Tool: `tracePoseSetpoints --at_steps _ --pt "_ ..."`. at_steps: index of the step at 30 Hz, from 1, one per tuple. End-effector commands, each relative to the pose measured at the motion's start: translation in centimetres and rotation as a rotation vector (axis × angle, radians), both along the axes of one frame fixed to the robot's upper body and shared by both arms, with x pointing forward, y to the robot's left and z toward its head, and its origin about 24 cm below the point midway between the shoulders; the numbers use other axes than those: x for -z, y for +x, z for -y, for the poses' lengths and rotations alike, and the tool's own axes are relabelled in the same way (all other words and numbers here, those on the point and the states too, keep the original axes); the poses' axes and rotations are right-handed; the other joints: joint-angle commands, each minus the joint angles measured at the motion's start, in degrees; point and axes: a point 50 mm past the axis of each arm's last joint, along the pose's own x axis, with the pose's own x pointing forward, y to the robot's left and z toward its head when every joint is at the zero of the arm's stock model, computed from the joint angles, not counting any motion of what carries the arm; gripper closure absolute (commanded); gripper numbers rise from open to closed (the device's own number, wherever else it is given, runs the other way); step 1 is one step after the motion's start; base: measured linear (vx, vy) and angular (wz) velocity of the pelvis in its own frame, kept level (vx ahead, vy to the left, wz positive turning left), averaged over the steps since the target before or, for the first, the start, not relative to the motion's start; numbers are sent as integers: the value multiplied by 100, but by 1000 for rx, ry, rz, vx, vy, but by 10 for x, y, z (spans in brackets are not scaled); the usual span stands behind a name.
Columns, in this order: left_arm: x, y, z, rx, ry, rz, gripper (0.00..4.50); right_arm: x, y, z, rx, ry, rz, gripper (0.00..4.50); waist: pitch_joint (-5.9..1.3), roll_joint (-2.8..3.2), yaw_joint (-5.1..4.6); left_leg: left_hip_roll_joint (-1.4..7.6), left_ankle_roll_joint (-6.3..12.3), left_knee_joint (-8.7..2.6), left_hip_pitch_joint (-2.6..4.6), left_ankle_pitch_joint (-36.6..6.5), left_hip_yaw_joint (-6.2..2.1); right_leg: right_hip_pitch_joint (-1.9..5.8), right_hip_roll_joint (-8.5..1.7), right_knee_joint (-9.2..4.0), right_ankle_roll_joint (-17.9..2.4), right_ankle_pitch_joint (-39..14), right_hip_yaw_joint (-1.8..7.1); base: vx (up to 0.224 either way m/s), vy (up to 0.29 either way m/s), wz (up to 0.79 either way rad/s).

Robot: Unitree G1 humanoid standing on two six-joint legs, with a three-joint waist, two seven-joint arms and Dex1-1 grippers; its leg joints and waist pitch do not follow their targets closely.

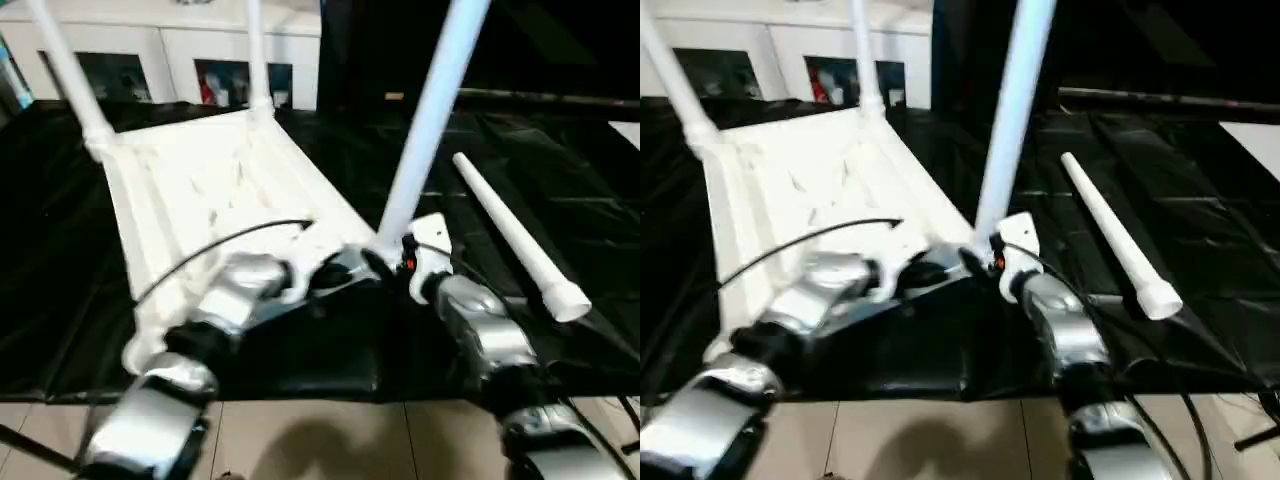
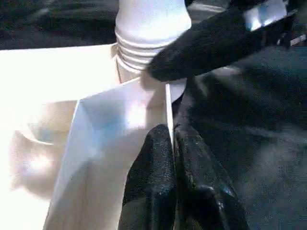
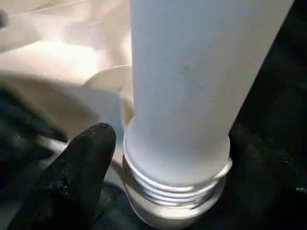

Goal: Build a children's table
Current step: Rotate leg to tighten

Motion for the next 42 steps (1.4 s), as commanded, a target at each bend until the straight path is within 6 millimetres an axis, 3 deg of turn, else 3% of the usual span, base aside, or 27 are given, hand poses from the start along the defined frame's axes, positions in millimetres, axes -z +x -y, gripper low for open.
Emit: tracePoseSetpoints --at_steps 1,7,13,16,22,25,27,32,33,34,36,38,39,40,42 --pt "13 -15 -3 89 -41 -89 450 -9 -5 -7 -127 22 17 73 -288 -92 19 19 365 -313 23 -1289 41 248 -201 -474 -975 -1383 149 0 0 0" --pt "11 -23 -36 150 -17 -161 450 -14 -15 4 -288 18 3 73 -285 -66 3 39 350 -319 31 -1274 49 236 -180 -415 -1195 -987 155 0 0 0" --pt "11 -23 -43 136 -5 -159 450 -11 -17 -1 -331 6 -6 110 -280 -87 -18 33 294 -322 28 -1291 47 245 -198 -419 -1171 -1100 156 0 0 0" --pt "11 -23 -43 136 -6 -159 450 -10 -18 -3 -341 4 -12 149 -277 -95 -31 33 276 -322 26 -1311 47 244 -199 -428 -1150 -1185 155 0 0 0" --pt "10 -22 -37 122 -17 -145 450 -7 -20 -6 -330 23 -29 183 -280 -88 -39 35 260 -324 32 -1309 45 238 -194 -424 -1145 -1149 158 0 0 0" --pt "10 -19 -30 87 -34 -135 450 -4 -17 -9 -254 69 -44 186 -273 -82 -42 34 218 -332 36 -1385 43 230 -199 -438 -1137 -1259 160 0 0 0" --pt "11 -14 -18 28 -43 -120 450 6 -11 -11 -105 102 -79 188 -272 -90 -54 32 183 -343 34 -1438 37 230 -197 -445 -1107 -1385 155 0 0 0" --pt "13 -2 7 -117 -39 -84 450 22 -3 -16 166 86 -128 196 -267 -93 -78 17 22 -355 54 -1614 21 203 -209 -516 -894 -1926 159 0 0 0" --pt "13 2 17 -175 -44 -74 450 25 1 -17 251 85 -141 198 -268 -65 -74 14 1 -351 66 -1605 32 175 -198 -519 -879 -1882 170 0 0 0" --pt "13 2 17 -175 -44 -74 450 25 1 -17 251 85 -141 198 -275 -83 -75 8 -2 -351 63 -1595 22 192 -198 -514 -888 -1821 162 0 0 0" --pt "12 8 36 -278 -51 -59 450 28 6 -21 385 73 -164 198 -278 -61 -67 8 -15 -341 82 -1572 37 169 -187 -516 -899 -1669 170 0 0 0" --pt "10 12 47 -330 -51 -33 450 28 9 -25 448 42 -165 198 -292 -79 -65 -7 5 -337 79 -1589 35 190 -178 -516 -892 -1642 163 0 0 0" --pt "8 14 55 -359 -54 -10 450 26 13 -29 465 21 -149 198 -300 -22 -47 -11 23 -332 65 -1493 31 191 -177 -503 -881 -1494 167 0 0 0" --pt "6 16 57 -370 -61 4 450 24 14 -31 464 19 -141 198 -316 -61 -38 -18 67 -312 80 -1462 42 197 -170 -505 -895 -1320 166 0 0 0" --pt "4 17 58 -380 -68 12 450 22 16 -33 463 28 -134 198 -323 -71 -27 -25 139 -311 37 -1316 36 238 -173 -478 -905 -1115 164 0 0 0"
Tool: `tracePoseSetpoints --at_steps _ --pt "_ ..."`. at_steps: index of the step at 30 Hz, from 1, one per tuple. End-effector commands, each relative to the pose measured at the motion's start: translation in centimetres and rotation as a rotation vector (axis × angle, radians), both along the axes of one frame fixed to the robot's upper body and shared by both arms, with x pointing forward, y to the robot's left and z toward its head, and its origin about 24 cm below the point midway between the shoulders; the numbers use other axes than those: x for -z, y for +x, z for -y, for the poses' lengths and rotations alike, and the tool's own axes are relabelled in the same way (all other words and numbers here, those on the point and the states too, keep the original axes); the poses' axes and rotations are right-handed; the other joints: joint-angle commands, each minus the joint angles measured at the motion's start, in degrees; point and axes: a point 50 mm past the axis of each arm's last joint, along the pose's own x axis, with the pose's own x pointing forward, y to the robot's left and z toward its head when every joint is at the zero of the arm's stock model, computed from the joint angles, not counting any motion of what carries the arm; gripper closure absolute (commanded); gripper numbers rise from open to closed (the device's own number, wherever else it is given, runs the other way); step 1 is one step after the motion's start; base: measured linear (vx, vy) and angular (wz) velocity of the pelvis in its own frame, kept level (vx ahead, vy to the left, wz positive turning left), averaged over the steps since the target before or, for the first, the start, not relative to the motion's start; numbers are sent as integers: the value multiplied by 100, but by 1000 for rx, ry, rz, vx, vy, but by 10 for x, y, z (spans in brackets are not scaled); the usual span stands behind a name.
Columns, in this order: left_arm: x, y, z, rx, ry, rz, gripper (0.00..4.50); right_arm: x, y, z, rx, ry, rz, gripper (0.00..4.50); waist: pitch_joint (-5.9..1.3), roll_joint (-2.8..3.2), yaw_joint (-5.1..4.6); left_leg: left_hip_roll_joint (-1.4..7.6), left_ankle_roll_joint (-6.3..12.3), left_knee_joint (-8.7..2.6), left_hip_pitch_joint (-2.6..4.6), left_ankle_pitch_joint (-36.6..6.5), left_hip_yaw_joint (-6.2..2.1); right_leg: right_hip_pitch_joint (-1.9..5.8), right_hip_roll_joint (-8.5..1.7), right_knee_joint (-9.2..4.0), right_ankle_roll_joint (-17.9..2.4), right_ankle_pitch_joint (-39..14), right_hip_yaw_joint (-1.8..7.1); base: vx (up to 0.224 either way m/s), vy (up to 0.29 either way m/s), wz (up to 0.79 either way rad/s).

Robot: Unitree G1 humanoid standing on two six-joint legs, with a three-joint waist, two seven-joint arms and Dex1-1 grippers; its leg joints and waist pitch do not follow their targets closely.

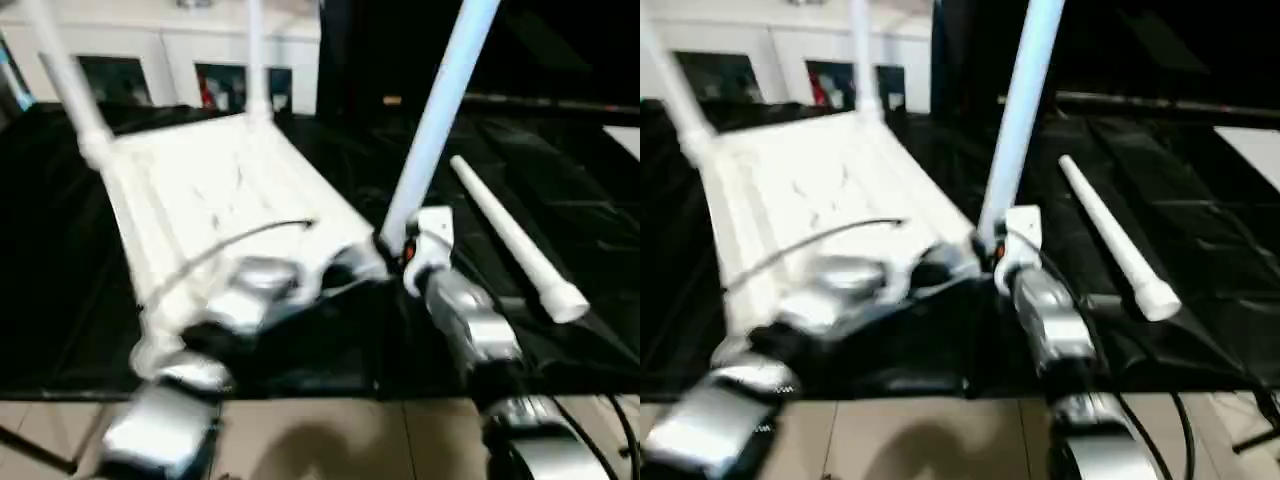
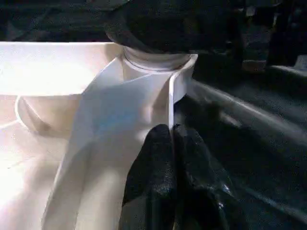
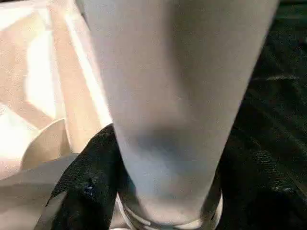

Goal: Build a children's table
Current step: Rotate leg to tighten, then rotate table base

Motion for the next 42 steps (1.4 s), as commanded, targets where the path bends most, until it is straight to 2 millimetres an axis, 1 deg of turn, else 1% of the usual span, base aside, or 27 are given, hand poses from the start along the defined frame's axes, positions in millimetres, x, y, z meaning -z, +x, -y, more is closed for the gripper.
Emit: tracePoseSetpoints --at_steps 1,2,3,5,6,9,10,11,13,14,16,18,22,23,24,25,27,28,30,31,32,34,35,37,38,41,42 --pt "-1 6 -2 -125 -40 28 450 24 -13 -20 -69 0 -109 198 -281 -48 -4 19 190 -327 30 -1228 34 220 -158 -458 -933 -955 143 0 0 0" --pt "-2 7 -3 -127 -40 34 450 23 -12 -21 -71 -11 -98 198 -288 -52 4 15 240 -318 20 -1143 32 237 -160 -440 -973 -794 140 0 0 0" --pt "-2 7 -4 -113 -37 43 450 20 -10 -20 -69 0 -78 198 -285 2 13 14 258 -321 26 -1132 29 234 -165 -435 -1010 -739 139 0 0 0" --pt "-3 7 -6 -106 -39 51 450 18 -8 -19 -60 16 -66 198 -282 -32 10 11 276 -320 26 -1198 36 241 -162 -450 -1022 -801 136 0 0 0" --pt "-3 7 -6 -92 -43 61 450 16 -7 -18 -60 35 -60 144 -270 -17 4 14 271 -334 28 -1329 32 231 -168 -476 -1005 -1000 136 0 0 0" --pt "-7 10 -7 -92 -60 100 450 12 -4 -14 -47 24 -33 124 -264 -12 -7 15 225 -350 24 -1478 21 227 -174 -501 -953 -1255 135 0 0 0" --pt "-10 12 -8 -100 -69 129 450 9 -2 -10 -27 6 -19 110 -264 35 -13 19 198 -357 27 -1521 12 226 -174 -498 -947 -1273 136 0 0 0" --pt "-13 13 -8 -104 -76 155 450 6 0 -5 -7 -7 -1 110 -272 0 -41 8 163 -358 -4 -1482 -2 259 -168 -497 -900 -1248 126 0 0 0" --pt "-19 16 -8 -95 -111 180 450 -1 3 3 11 10 32 110 -294 20 -61 11 173 -341 -7 -1342 -6 266 -172 -467 -951 -1011 124 0 0 0" --pt "-21 16 -8 -87 -130 175 412 -5 3 7 14 23 51 98 -310 28 -61 21 263 -306 2 -1132 9 260 -164 -418 -1147 -506 130 0 0 0" --pt "-24 17 -8 -88 -156 169 409 -11 1 15 14 22 91 98 -310 21 -47 17 348 -290 -11 -942 16 281 -157 -378 -1230 -144 128 0 0 0" --pt "-27 19 -8 -100 -175 180 392 -15 -1 20 10 13 115 98 -335 22 -21 6 575 -242 -13 -460 22 304 -143 -289 -1412 710 124 0 0 0" --pt "-39 27 -17 -193 -203 268 364 -16 -9 27 -44 -10 128 98 -336 29 -15 1 781 -207 -27 -322 22 324 -128 -259 -1501 1131 115 0 0 0" --pt "-44 31 -24 -239 -213 299 362 -14 -13 30 -68 -31 121 98 -325 78 -3 14 788 -214 -17 -460 14 321 -151 -274 -1503 958 112 0 0 0" --pt "-47 34 -31 -278 -212 320 352 -12 -16 31 -84 -47 110 98 -325 78 -3 14 788 -214 -17 -460 14 321 -151 -274 -1503 958 112 0 0 0" --pt "-51 37 -43 -329 -206 345 352 -10 -19 32 -104 -62 96 98 -315 41 -15 16 748 -218 -8 -617 23 319 -142 -304 -1469 745 110 0 0 0" --pt "-64 46 -84 -500 -165 416 352 -4 -29 32 -172 -75 66 98 -298 46 -32 14 639 -250 -25 -827 3 335 -143 -326 -1328 354 105 0 0 0" --pt "-72 48 -111 -577 -120 459 352 -2 -35 30 -204 -72 54 98 -289 65 -43 13 597 -254 -21 -898 -3 325 -134 -334 -1300 230 102 0 0 0" --pt "-78 48 -133 -631 -80 496 352 -1 -40 28 -228 -66 43 98 -282 82 -90 18 487 -267 -29 -1023 -16 319 -135 -339 -1197 -15 105 0 0 0" --pt "-82 47 -151 -678 -44 517 352 0 -42 26 -249 -71 33 98 -282 131 -117 29 346 -268 2 -1042 -23 282 -126 -342 -1220 -153 105 0 0 0" --pt "-86 44 -171 -724 4 538 352 2 -45 24 -278 -72 15 98 -277 101 -118 36 324 -267 16 -1084 -18 269 -111 -346 -1221 -177 104 0 0 0" --pt "-92 36 -208 -790 127 559 352 7 -50 19 -325 -86 -19 98 -265 128 -120 42 266 -275 14 -1074 -12 254 -106 -330 -1246 -197 111 0 0 0" --pt "-95 30 -225 -812 186 559 352 10 -50 16 -343 -94 -36 98 -256 79 -122 46 250 -286 1 -1043 -13 251 -103 -318 -1214 -214 110 0 0 0" --pt "-96 26 -235 -824 220 559 352 12 -49 14 -353 -100 -46 98 -255 142 -139 44 147 -290 28 -1048 -5 208 -106 -317 -1212 -233 122 0 0 0" --pt "-96 21 -246 -849 251 540 352 13 -49 12 -359 -115 -54 98 -262 109 -134 47 123 -286 29 -1030 -4 216 -111 -308 -1228 -192 125 0 0 0" --pt "-91 -1 -282 -900 408 462 352 17 -38 7 -320 -141 -77 98 -243 133 -100 47 -2 -310 36 -1072 6 182 -111 -286 -1286 -206 127 0 0 0" --pt "-89 -10 -295 -920 484 439 352 18 -33 6 -299 -153 -90 98 -255 81 -88 59 -22 -303 46 -1069 4 180 -128 -276 -1289 -212 125 0 0 0"
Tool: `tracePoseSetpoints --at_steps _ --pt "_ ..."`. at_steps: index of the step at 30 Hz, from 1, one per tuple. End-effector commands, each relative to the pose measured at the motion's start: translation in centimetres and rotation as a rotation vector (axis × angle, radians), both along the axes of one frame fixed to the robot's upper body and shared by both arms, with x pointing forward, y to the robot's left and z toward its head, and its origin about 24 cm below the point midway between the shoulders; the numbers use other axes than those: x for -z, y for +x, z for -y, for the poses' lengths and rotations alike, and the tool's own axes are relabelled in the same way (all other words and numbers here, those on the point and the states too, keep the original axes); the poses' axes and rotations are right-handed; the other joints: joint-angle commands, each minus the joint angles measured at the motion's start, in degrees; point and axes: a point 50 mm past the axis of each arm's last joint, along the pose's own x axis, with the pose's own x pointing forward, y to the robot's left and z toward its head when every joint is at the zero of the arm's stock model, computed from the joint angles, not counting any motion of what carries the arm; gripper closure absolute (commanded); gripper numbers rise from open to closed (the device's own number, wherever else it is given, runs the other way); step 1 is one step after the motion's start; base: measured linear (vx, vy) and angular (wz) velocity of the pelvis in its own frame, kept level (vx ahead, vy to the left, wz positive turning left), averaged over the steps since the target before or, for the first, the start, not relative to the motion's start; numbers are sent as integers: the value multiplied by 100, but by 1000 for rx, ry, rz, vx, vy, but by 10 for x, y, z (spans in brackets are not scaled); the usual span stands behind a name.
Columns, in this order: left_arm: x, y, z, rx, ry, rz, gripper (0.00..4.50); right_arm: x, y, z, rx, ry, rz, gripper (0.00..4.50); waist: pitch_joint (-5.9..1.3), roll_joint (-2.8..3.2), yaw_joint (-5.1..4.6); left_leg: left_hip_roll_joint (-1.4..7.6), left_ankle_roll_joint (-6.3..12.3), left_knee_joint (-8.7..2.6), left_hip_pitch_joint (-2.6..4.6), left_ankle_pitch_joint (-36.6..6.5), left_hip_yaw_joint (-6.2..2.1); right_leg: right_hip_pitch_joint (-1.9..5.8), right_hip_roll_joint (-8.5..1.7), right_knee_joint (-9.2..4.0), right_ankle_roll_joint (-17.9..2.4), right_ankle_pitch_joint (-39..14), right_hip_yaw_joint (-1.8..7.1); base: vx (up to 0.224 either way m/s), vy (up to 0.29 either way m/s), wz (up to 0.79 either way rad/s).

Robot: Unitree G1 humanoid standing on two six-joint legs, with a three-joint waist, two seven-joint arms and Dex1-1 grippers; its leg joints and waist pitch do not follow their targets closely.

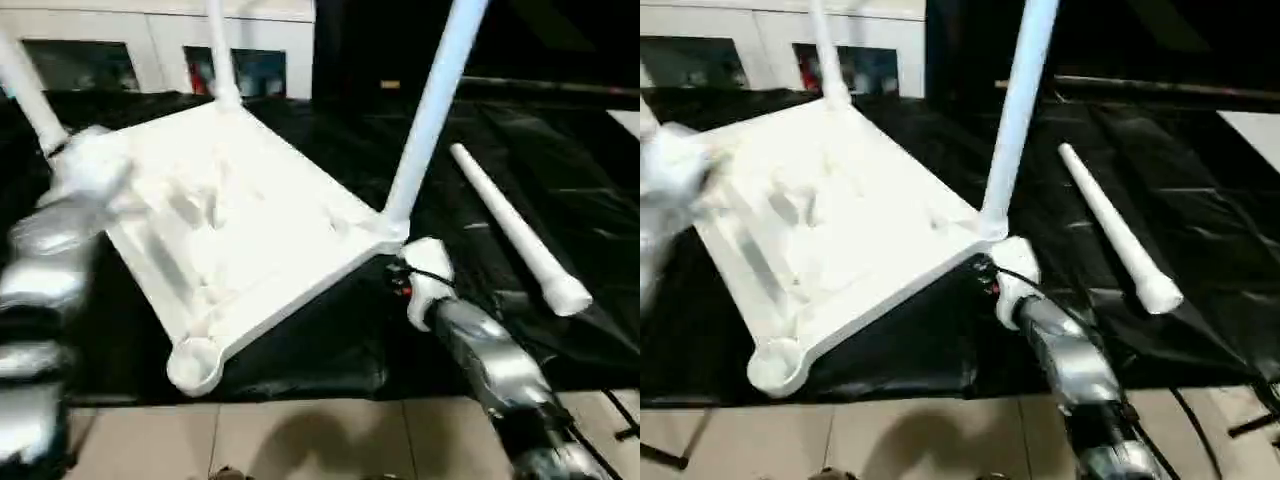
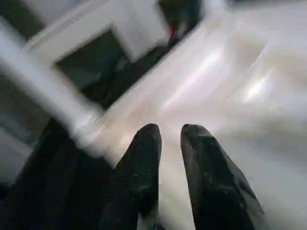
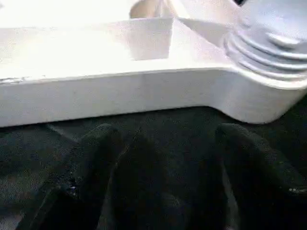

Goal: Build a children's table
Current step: Rotate table base

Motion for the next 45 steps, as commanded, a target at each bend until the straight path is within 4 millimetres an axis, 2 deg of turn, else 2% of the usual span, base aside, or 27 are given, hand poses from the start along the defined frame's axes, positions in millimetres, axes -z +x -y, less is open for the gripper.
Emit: tracePoseSetpoints --at_steps 1,2,5,9,10,11,13,15,17,18,19,21,23,26,27,29,32,33,36,38,39,40,41,42,43,44,45 --pt "-1 -9 -12 -42 58 -57 352 2 7 6 51 -44 -9 98 -371 84 -7 32 -90 -350 138 -1099 49 258 -158 -270 -1275 -258 143 0 0 0" --pt "1 -13 -18 -56 82 -81 352 2 9 5 53 -46 -13 98 -355 103 2 16 -133 -361 150 -1146 59 253 -145 -299 -1219 -394 144 0 0 0" --pt "7 -25 -28 -81 121 -161 352 2 17 2 67 -61 -18 98 -356 84 58 37 -209 -357 195 -1152 72 220 -148 -288 -1228 -213 153 0 0 0" --pt "14 -35 -26 -62 134 -252 352 0 24 0 69 -76 -9 98 -354 63 61 33 -266 -363 173 -1168 65 243 -158 -265 -1255 -176 150 0 0 0" --pt "16 -37 -25 -55 134 -275 352 -1 25 0 70 -76 -8 98 -350 57 60 31 -288 -371 168 -1280 61 243 -169 -279 -1239 -352 150 0 0 0" --pt "23 -43 -16 -10 103 -355 352 -1 30 -2 74 -81 -5 98 -350 49 51 31 -291 -372 165 -1306 64 242 -168 -279 -1236 -388 152 0 0 0" --pt "25 -45 -11 15 84 -381 352 -2 31 -2 74 -82 -3 98 -349 46 53 32 -289 -365 167 -1350 69 236 -176 -288 -1261 -495 160 0 0 0" --pt "33 -48 5 81 -66 -413 352 -2 34 -3 78 -82 2 98 -347 38 56 25 -310 -364 153 -1323 72 241 -172 -283 -1285 -518 159 0 0 0" --pt "38 -52 21 179 -125 -454 352 -2 36 -5 78 -80 3 98 -349 53 50 19 -312 -359 148 -1333 70 242 -160 -281 -1297 -457 161 0 0 0" --pt "38 -52 21 179 -125 -454 352 -2 36 -5 78 -80 3 98 -352 56 48 27 -319 -366 136 -1356 59 254 -165 -279 -1292 -499 154 0 0 0" --pt "42 -59 41 311 -176 -496 352 -2 37 -7 71 -69 3 98 -354 51 56 36 -324 -358 154 -1415 63 238 -176 -284 -1290 -557 160 0 0 0" --pt "44 -64 49 377 -183 -528 352 -2 37 -8 70 -66 3 98 -344 46 50 30 -305 -364 140 -1487 62 243 -153 -302 -1245 -680 159 0 0 0" --pt "49 -82 67 536 -216 -628 352 -2 39 -9 75 -56 5 98 -341 73 41 30 -302 -367 146 -1468 64 224 -124 -295 -1235 -639 161 0 0 0" --pt "48 -91 76 599 -268 -661 352 -3 39 -9 72 -51 8 98 -344 61 26 17 -285 -350 148 -1376 79 228 -89 -270 -1261 -419 160 0 0 0" --pt "47 -95 83 648 -296 -669 352 -3 38 -10 68 -49 10 98 -348 79 28 12 -298 -345 146 -1355 75 236 -94 -256 -1263 -389 161 0 0 0" --pt "43 -99 94 721 -331 -670 352 -2 38 -10 61 -48 14 98 -341 72 26 15 -312 -348 144 -1407 77 235 -95 -265 -1248 -465 161 0 0 0" --pt "41 -98 106 779 -353 -657 352 -3 38 -11 50 -45 18 98 -322 70 21 14 -335 -352 148 -1632 75 219 -84 -298 -1175 -784 166 0 0 0" --pt "42 -95 113 800 -366 -642 352 -3 38 -11 48 -46 20 98 -320 90 22 13 -354 -351 154 -1675 73 212 -88 -301 -1158 -853 167 0 0 0" --pt "51 -84 133 830 -366 -604 352 -5 40 -11 61 -52 32 98 -310 92 16 8 -386 -344 170 -1876 70 190 -79 -343 -1073 -1139 173 0 0 0" --pt "57 -70 143 792 -371 -549 352 -9 41 -8 81 -58 52 98 -312 91 5 -6 -389 -343 140 -1860 67 207 -81 -349 -1030 -1213 178 0 0 0" --pt "58 -64 147 778 -373 -523 352 -11 41 -6 87 -61 61 98 -321 90 21 -3 -389 -331 150 -1859 67 206 -90 -351 -1012 -1227 179 0 0 0" --pt "58 -64 147 778 -373 -523 352 -11 41 -6 87 -61 61 98 -326 79 18 -11 -376 -330 133 -1811 61 227 -89 -359 -959 -1261 177 0 0 0" --pt "64 -53 153 742 -351 -485 352 -17 41 2 112 -72 69 98 -334 62 5 -20 -359 -335 91 -1662 45 261 -84 -352 -883 -1236 169 0 0 0" --pt "66 -48 157 734 -342 -465 352 -19 40 8 129 -89 68 98 -320 50 13 -38 -340 -330 101 -1629 51 255 -64 -388 -820 -1276 168 0 0 0" --pt "66 -46 159 731 -338 -456 352 -20 40 10 138 -99 67 98 -337 58 37 -27 -341 -310 129 -1611 57 240 -75 -380 -801 -1246 175 0 0 0" --pt "66 -44 163 726 -330 -447 352 -24 40 18 156 -131 68 98 -348 141 24 -28 -359 -312 115 -1554 43 247 -83 -348 -832 -1140 179 0 0 0" --pt "66 -43 166 730 -334 -447 352 -27 39 24 160 -153 64 98 -348 78 9 -29 -369 -315 89 -1486 39 278 -65 -357 -797 -1080 164 0 0 0"
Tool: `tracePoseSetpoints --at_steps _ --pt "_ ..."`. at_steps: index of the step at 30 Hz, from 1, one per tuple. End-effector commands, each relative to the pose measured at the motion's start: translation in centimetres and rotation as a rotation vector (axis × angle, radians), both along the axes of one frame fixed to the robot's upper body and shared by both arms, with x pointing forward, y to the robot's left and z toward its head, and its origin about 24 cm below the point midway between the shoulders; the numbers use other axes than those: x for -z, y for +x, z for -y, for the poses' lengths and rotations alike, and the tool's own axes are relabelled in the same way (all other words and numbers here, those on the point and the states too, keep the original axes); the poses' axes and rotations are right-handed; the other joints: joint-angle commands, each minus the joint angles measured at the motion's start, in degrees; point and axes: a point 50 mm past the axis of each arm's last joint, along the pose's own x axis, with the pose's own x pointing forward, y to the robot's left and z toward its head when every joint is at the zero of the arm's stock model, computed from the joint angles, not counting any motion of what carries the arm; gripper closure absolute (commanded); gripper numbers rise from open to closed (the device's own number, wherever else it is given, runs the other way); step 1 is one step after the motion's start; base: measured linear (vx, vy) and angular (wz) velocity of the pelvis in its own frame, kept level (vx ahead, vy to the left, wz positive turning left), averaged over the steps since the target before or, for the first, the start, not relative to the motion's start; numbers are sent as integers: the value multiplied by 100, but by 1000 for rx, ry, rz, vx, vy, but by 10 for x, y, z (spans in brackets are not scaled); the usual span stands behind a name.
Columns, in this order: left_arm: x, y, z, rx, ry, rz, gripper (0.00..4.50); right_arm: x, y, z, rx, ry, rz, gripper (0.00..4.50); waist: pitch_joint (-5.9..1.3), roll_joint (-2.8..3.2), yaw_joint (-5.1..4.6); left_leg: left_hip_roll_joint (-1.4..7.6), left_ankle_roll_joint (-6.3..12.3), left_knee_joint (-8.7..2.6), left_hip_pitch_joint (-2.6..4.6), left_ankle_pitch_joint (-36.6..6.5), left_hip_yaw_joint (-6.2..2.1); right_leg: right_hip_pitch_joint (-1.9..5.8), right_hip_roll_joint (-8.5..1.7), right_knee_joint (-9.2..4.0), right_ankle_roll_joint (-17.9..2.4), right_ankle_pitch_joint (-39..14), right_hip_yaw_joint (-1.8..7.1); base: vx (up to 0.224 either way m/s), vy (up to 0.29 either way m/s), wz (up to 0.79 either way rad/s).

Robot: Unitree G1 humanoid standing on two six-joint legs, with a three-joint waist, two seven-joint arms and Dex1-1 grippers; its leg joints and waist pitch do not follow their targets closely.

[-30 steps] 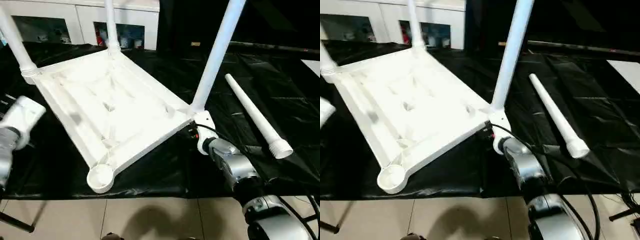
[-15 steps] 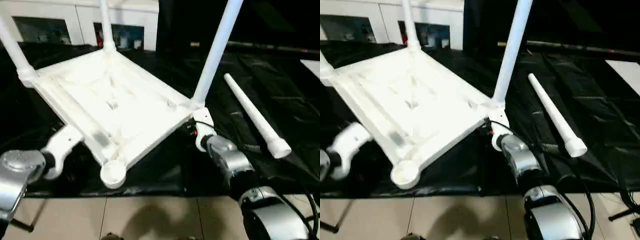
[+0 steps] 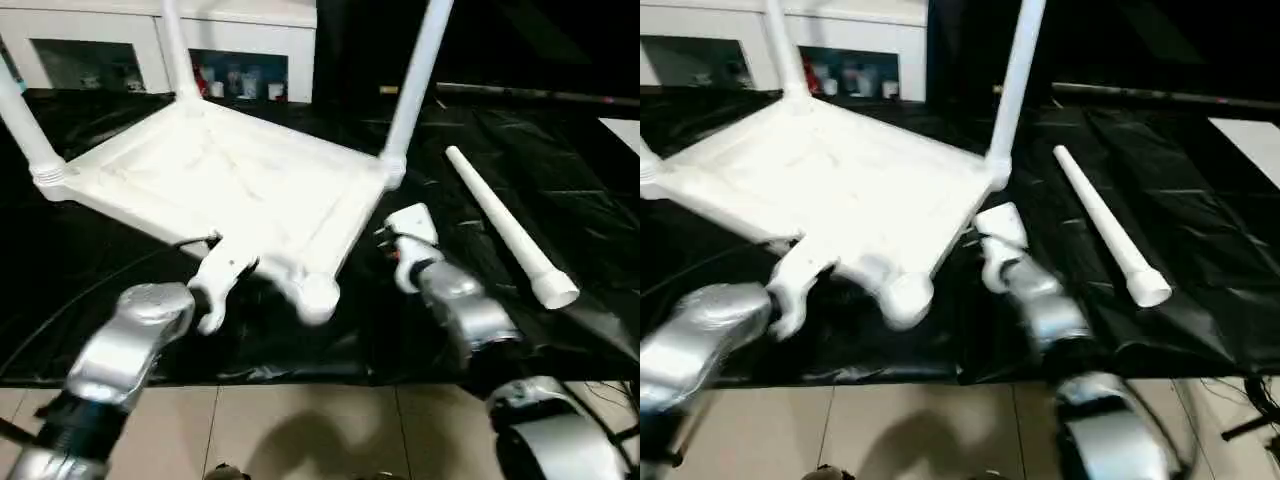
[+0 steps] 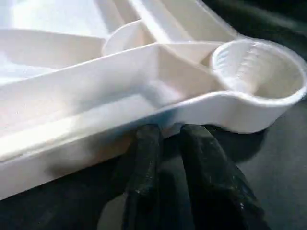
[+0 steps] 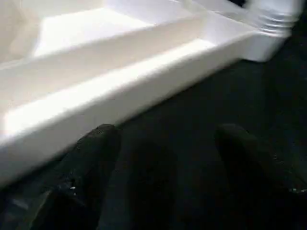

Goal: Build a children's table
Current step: Rotate table base, then pick table leg

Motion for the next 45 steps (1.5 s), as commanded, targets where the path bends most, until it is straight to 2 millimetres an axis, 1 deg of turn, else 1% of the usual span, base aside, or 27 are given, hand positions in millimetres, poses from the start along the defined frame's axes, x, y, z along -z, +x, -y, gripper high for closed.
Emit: tracePoseSetpoints --at_steps 1,4,5,6,7,8,11,13,14,18,21,23,24,25,26,28,29,30,31,33,35,36,37,40,42,44,45 --pt "-3 2 9 16 -2 5 352 -8 -2 19 25 -50 -26 98 -403 146 -5 -71 -296 -367 117 -1531 67 274 -124 -453 -781 -1061 150 0 0 0" --pt "-7 -4 16 101 -23 -12 352 -23 -4 41 74 -1 -76 98 -407 127 -2 -82 -232 -356 99 -1454 67 299 -115 -429 -857 -938 149 0 0 0" --pt "-9 -7 18 140 -26 -18 341 -29 -3 50 110 9 -90 69 -407 127 3 -74 -199 -353 99 -1426 72 291 -124 -430 -904 -907 150 0 0 0" --pt "-10 -8 18 150 -28 -18 341 -30 -3 53 119 -1 -91 69 -411 126 0 -73 -201 -350 94 -1382 71 294 -128 -422 -923 -867 149 0 0 0" --pt "-11 -9 19 166 -31 -19 341 -32 -2 57 133 -18 -93 69 -407 276 -1 -76 -249 -346 111 -1408 59 271 -129 -406 -959 -838 151 0 0 0" --pt "-13 -10 21 200 -32 -16 341 -37 1 69 166 -51 -106 56 -402 180 -46 -86 -254 -340 96 -1440 72 284 -107 -435 -1016 -806 137 0 0 0" --pt "-20 -10 27 269 -46 0 341 -54 9 97 247 -85 -129 32 -403 173 -50 -108 -186 -292 102 -1464 104 285 -118 -445 -1094 -1057 147 0 0 0" --pt "-22 -10 29 281 -56 2 341 -58 11 102 260 -84 -139 26 -398 177 -50 -112 -171 -284 91 -1436 110 291 -120 -452 -1080 -1130 149 0 0 0" --pt "-24 -10 31 289 -71 2 341 -61 12 107 267 -94 -150 21 -398 160 -45 -106 -148 -282 83 -1365 114 296 -125 -456 -1057 -1122 149 0 0 0" --pt "-29 -12 34 287 -117 30 341 -66 18 129 313 -157 -211 10 -411 187 -48 -94 -144 -266 77 -1362 104 297 -133 -433 -1194 -1054 127 0 0 0" --pt "-30 -15 34 303 -115 19 341 -65 19 135 327 -163 -227 10 -403 187 -62 -98 -130 -257 70 -1383 108 296 -126 -436 -1253 -1011 119 0 0 0" --pt "-31 -19 32 327 -102 -1 341 -63 19 142 344 -149 -252 10 -411 225 -57 -102 -130 -251 74 -1459 101 293 -131 -423 -1314 -1019 103 0 0 0" --pt "-32 -21 31 333 -95 -5 341 -63 19 145 350 -152 -257 10 -402 215 -55 -101 -119 -252 72 -1478 103 295 -125 -430 -1312 -1020 104 0 0 0" --pt "-34 -24 31 343 -95 -11 341 -62 18 149 362 -159 -262 10 -417 237 -39 -96 -126 -248 66 -1467 92 308 -143 -403 -1359 -967 99 0 0 0" --pt "-36 -26 30 351 -98 -15 341 -62 18 153 370 -168 -263 10 -408 224 -37 -101 -107 -250 62 -1457 97 308 -134 -414 -1362 -962 96 0 0 0" --pt "-42 -33 28 384 -103 -32 341 -65 17 162 395 -178 -253 10 -402 292 14 -101 -104 -242 68 -1496 94 301 -138 -405 -1424 -991 88 0 0 0" --pt "-42 -33 28 384 -103 -32 341 -65 17 162 395 -178 -253 10 -407 284 20 -94 -106 -236 77 -1529 103 295 -141 -407 -1433 -1017 88 0 0 0" --pt "-47 -38 26 409 -105 -41 341 -70 17 168 416 -162 -247 10 -407 319 50 -104 -96 -229 76 -1525 100 296 -141 -393 -1449 -1036 85 0 0 0" --pt "-49 -39 26 414 -106 -43 341 -71 17 170 421 -159 -247 10 -402 304 42 -106 -90 -228 69 -1538 105 294 -133 -402 -1450 -1052 85 0 0 0" --pt "-52 -41 25 426 -108 -44 341 -70 15 176 436 -154 -259 10 -381 317 73 -111 -82 -228 63 -1614 104 295 -128 -408 -1426 -1201 73 0 0 0" --pt "-54 -42 23 426 -99 -40 341 -68 12 177 427 -120 -288 10 -376 361 96 -111 -89 -229 68 -1672 100 286 -129 -419 -1383 -1314 68 0 0 0" --pt "-56 -42 23 426 -99 -37 341 -67 11 177 423 -107 -298 10 -388 356 92 -110 -88 -223 64 -1673 101 287 -124 -413 -1394 -1284 65 0 0 0" --pt "-60 -41 21 424 -102 -28 341 -65 10 177 417 -88 -316 10 -388 386 105 -110 -89 -224 62 -1688 99 286 -118 -410 -1415 -1245 58 0 0 0" --pt "-68 -37 22 413 -136 16 341 -60 7 178 395 -77 -366 10 -390 362 124 -112 -60 -215 47 -1644 99 302 -120 -402 -1468 -1205 51 0 0 0" --pt "-71 -36 23 409 -150 29 341 -58 5 178 388 -76 -384 10 -390 379 150 -107 -47 -210 55 -1648 100 287 -128 -405 -1487 -1261 53 0 0 0" --pt "-74 -36 26 411 -164 51 341 -54 1 182 388 -108 -414 10 -391 358 165 -107 -31 -208 45 -1616 104 291 -128 -401 -1472 -1275 54 0 0 0" --pt "-76 -35 28 410 -175 65 341 -52 -2 186 395 -148 -431 10 -391 327 181 -106 -17 -207 45 -1568 109 290 -131 -408 -1458 -1311 56 0 0 0"
